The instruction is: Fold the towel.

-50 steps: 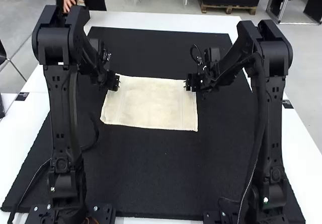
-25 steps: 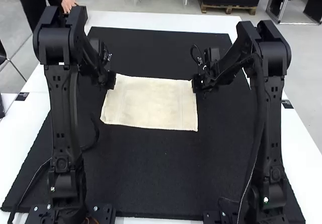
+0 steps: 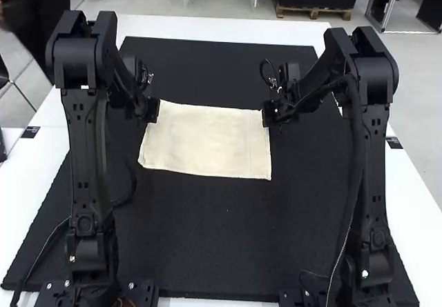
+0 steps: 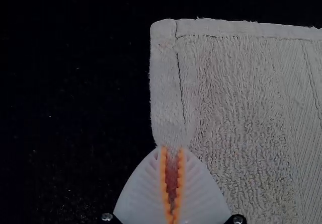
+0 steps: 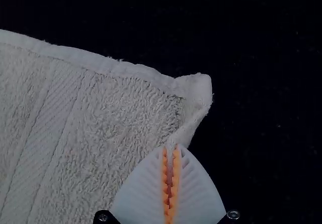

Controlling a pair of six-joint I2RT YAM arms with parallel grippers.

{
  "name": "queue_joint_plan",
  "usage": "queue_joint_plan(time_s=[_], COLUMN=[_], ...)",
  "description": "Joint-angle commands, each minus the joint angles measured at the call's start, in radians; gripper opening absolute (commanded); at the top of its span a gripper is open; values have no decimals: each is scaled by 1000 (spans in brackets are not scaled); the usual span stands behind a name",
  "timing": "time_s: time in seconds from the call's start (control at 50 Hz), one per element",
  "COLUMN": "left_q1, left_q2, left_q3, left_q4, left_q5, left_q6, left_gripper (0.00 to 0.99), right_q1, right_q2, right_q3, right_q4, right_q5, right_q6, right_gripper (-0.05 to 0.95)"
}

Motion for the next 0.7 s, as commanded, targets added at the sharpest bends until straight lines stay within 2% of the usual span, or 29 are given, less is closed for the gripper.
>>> queue_joint_plan(time_s=[0.0,0.28,0.68], left_q1=[12,15,35], left_q2=[-56,-129,-249], left_q3=[-15,-19,-108], left_q4=[-6,-60,-110], left_q5=[24,78,86], left_q6=[7,7,10], left_gripper=[20,20,20], right_q1=[14,-7,-50], right_q2=[-1,-82,-185], right_q3=[-23,-57,-110], right_q4=[-33,-33,-34], right_q5=[-90,-110,-130], right_q6=[-7,-1,5], right_gripper=[-16,-16,-16])
